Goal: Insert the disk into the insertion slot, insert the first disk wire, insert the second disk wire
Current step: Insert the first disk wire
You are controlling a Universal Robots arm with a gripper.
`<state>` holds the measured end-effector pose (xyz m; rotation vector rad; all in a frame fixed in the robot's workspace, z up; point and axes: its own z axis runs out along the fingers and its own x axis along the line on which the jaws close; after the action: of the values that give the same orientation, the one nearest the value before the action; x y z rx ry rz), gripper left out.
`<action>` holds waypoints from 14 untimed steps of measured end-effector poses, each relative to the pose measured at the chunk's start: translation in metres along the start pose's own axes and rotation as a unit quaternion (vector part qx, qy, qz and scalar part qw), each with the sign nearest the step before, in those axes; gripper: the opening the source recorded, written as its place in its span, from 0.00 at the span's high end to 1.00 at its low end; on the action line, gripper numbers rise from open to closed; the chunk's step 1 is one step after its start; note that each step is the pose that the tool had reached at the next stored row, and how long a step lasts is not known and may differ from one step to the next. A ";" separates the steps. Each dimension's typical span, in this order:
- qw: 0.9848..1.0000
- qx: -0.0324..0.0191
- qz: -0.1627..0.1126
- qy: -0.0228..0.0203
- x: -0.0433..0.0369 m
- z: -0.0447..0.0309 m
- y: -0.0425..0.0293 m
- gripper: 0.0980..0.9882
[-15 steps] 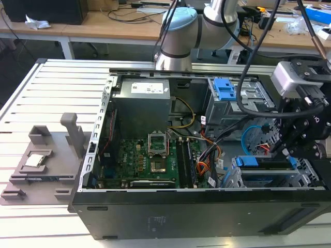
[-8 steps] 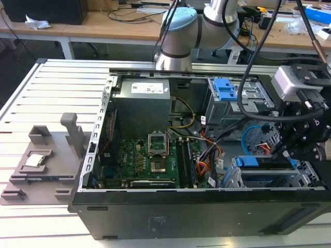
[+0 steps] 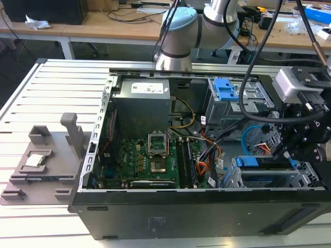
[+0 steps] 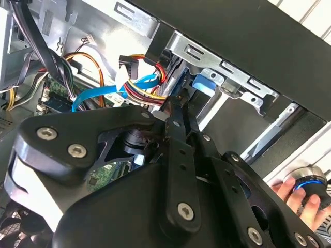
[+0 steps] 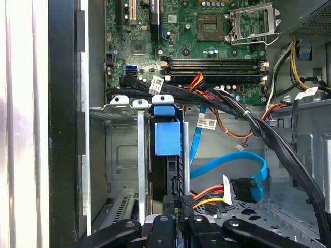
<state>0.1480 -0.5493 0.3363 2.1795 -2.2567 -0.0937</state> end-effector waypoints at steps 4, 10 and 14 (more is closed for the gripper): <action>1.000 0.000 0.000 0.001 -0.0002 -0.0073 0.0005 0.78; 1.000 0.000 0.000 0.001 -0.0088 -0.0561 0.0029 0.99; 1.000 0.000 0.000 0.001 -0.0104 -0.0649 0.0033 0.99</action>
<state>0.1478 -0.5415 0.4016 2.1782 -2.2558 -0.0922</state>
